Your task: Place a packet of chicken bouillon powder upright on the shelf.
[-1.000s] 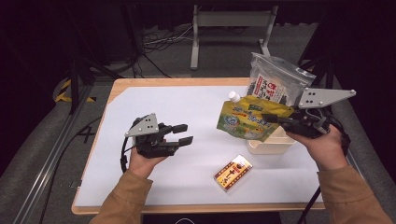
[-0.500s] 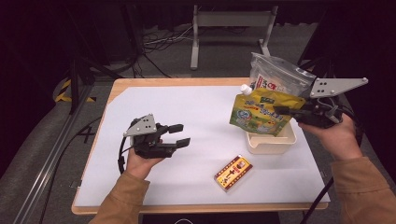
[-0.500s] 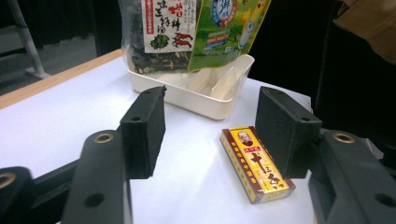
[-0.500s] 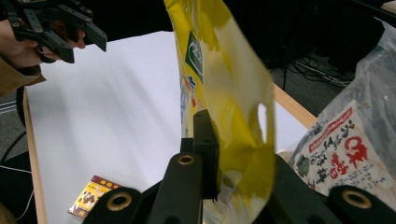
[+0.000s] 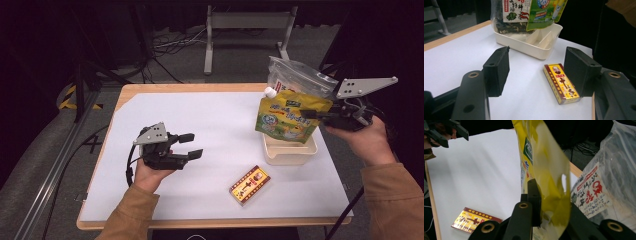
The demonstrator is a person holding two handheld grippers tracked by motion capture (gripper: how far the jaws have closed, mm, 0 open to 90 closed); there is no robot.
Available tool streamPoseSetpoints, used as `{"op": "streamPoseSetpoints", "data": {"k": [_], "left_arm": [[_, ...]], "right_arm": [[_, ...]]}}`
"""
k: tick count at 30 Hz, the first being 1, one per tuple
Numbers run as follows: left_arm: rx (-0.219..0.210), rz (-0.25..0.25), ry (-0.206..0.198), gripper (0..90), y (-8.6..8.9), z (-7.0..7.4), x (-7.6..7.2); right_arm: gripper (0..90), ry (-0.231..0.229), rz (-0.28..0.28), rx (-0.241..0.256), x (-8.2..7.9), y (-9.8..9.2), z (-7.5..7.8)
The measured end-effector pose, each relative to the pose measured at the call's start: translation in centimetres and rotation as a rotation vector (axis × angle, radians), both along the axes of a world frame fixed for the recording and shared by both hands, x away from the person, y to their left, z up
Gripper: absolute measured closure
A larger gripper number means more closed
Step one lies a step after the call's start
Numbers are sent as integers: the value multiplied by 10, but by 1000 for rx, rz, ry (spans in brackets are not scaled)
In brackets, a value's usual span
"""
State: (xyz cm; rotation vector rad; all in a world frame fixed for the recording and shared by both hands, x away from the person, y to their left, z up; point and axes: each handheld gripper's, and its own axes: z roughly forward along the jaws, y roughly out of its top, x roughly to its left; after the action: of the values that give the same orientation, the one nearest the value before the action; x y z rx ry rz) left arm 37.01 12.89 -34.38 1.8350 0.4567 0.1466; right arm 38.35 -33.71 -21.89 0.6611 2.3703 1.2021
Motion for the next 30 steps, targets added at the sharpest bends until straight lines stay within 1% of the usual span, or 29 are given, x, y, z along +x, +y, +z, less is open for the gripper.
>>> {"op": "streamPoseSetpoints", "data": {"k": [1,3,6,7,10,11,12,13,15,17,19,20,22,26,30], "left_arm": [[-4,2,9,377,-1,0,0],[4,-3,2,376,-1,0,1],[7,-6,12,373,-2,-1,1],[11,-6,8,372,-2,-1,2],[10,-5,21,369,-4,-2,2],[15,-8,17,368,-4,-2,3],[14,-8,24,367,-5,-2,2],[19,-10,18,366,-5,-2,3],[17,-9,28,365,-5,-3,3],[19,-12,27,363,-6,-3,3],[26,-17,22,362,-6,-3,4],[22,-13,33,361,-7,-3,4],[28,-16,25,361,-7,-4,5],[27,-16,35,361,-7,-4,4],[31,-19,32,360,-7,-4,5]], "right_arm": [[864,2,-4,0,1,-1,0],[864,6,-10,0,2,-4,-1],[864,11,-23,-4,4,-8,-3],[864,11,-26,-5,5,-9,-3],[864,26,-35,-7,8,-14,-6],[864,28,-36,-10,9,-15,-7],[864,33,-38,-14,10,-17,-8],[864,37,-40,-14,11,-17,-8],[864,45,-45,-15,13,-20,-10],[864,52,-47,-16,14,-22,-11],[864,59,-49,-19,16,-23,-12],[864,61,-49,-23,17,-23,-13],[864,68,-50,-27,18,-23,-14],[864,76,-48,-39,20,-22,-16],[864,90,-49,-52,23,-21,-19]]}}
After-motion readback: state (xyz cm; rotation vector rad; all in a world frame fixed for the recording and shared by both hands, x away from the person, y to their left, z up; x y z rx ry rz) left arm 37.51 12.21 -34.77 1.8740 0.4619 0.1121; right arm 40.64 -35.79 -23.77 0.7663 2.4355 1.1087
